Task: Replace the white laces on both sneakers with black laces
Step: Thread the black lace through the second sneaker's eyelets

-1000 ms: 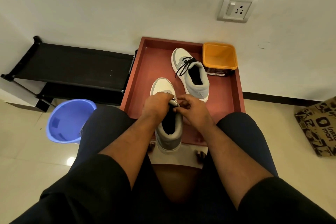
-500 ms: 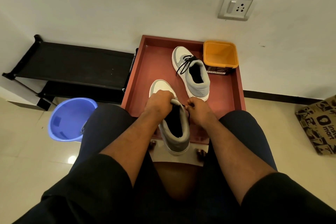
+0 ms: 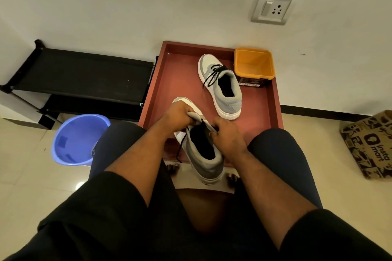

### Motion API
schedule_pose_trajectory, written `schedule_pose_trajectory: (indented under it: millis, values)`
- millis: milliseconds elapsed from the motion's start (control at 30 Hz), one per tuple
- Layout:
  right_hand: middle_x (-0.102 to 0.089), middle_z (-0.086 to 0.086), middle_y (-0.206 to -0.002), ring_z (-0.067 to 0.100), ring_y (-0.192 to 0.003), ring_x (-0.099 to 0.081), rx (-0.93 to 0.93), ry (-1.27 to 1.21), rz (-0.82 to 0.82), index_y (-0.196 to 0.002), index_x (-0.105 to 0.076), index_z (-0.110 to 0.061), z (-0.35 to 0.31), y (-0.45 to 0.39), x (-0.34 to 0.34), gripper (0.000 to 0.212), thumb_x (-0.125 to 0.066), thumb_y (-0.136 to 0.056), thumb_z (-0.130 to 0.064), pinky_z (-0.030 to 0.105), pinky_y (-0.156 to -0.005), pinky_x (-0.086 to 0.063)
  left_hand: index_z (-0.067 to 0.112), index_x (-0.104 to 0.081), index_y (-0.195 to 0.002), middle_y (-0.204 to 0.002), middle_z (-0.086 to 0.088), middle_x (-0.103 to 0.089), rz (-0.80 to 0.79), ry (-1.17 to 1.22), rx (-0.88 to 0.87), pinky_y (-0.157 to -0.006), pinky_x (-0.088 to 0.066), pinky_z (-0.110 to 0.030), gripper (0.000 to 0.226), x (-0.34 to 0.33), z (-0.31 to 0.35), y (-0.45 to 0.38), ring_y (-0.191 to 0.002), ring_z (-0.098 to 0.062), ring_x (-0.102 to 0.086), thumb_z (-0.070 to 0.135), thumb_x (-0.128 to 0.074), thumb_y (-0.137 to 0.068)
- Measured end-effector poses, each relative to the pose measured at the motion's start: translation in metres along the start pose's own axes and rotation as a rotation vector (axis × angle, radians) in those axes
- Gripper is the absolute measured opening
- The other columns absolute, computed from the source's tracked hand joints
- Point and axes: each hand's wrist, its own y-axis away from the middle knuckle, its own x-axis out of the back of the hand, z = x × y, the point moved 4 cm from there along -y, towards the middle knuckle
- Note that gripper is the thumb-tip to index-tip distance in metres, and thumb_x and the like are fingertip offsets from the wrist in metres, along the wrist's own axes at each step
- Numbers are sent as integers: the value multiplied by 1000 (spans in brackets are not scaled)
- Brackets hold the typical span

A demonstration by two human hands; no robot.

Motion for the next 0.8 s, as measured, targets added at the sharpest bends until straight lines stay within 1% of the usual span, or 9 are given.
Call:
schedule_pose_trajectory:
  millis: [100,200,300,400,500,567,633,700,800]
  values:
    - [-62,4,-94,21,-85,-56,16,5,-10,-98,-59,-16,1,0,1,11,-62,-88,-12,29,-69,-40,5,-75,-90,-77,-11,-68,-16,207,47,-51,-54,-20,11,3,-6,5,-64,-14,-62,0,-73,-81]
    - [-65,2,-102,16,-87,-57,22,-72,-41,-124,-59,-17,2,0,-1,39,-67,-86,-17,27,-74,-42,17,-75,-105,-98,-1,-73,11,188,-23,-67,-58,-25,26,-1,-8,11,-87,-11,-67,5,-72,-82]
    - [-63,-3,-90,15,-78,-55,56,-35,-51,-110,-65,-19,0,-2,-4,23,-61,-90,-30,29,-67,-39,25,-75,-102,-99,10,-72,64,9,-178,-80,-52,-20,23,-3,2,20,-92,-3,-65,18,-76,-80]
    - [-65,7,-85,23,-75,-58,58,70,-29,-96,-68,-12,-4,-3,-5,22,-51,-96,-27,37,-65,-45,28,-76,-93,-84,14,-61,208,-194,-182,-65,-45,-22,10,-4,11,26,-79,-7,-59,32,-71,-84]
    - [-66,10,-88,28,-79,-61,34,131,-11,-96,-68,-10,-4,0,-7,27,-48,-98,-28,41,-71,-51,21,-73,-87,-84,6,-59,301,-258,-134,-59,-42,-27,22,-10,10,23,-75,-14,-58,41,-64,-88]
    - [-66,9,-87,26,-78,-61,10,137,-7,-94,-68,-12,0,-2,-10,29,-49,-97,-34,40,-68,-51,19,-70,-88,-86,4,-59,292,-241,-95,-59,-44,-28,25,-12,7,21,-77,-16,-60,43,-63,-88]
    - [-61,7,-91,22,-80,-58,9,98,38,-99,-67,-16,0,-4,-7,26,-55,-93,-37,34,-65,-45,22,-67,-103,-103,3,-60,265,-193,-98,-73,-51,-32,29,-11,7,23,-91,-16,-61,44,-67,-84]
    - [-58,7,-103,21,-93,-55,93,64,114,-115,-64,-17,-5,-5,-1,29,-60,-88,-29,33,-76,-46,23,-56,-124,-124,-1,-53,238,-122,-83,-89,-50,-37,52,-8,6,31,-108,-18,-55,40,-74,-79]
    - [-59,6,-111,20,-103,-53,207,-34,152,-119,-62,-12,-13,-4,7,34,-63,-85,-15,31,-86,-44,23,-46,-129,-127,-3,-47,232,-112,4,-92,-48,-37,64,-9,-1,47,-111,-20,-51,29,-80,-76]
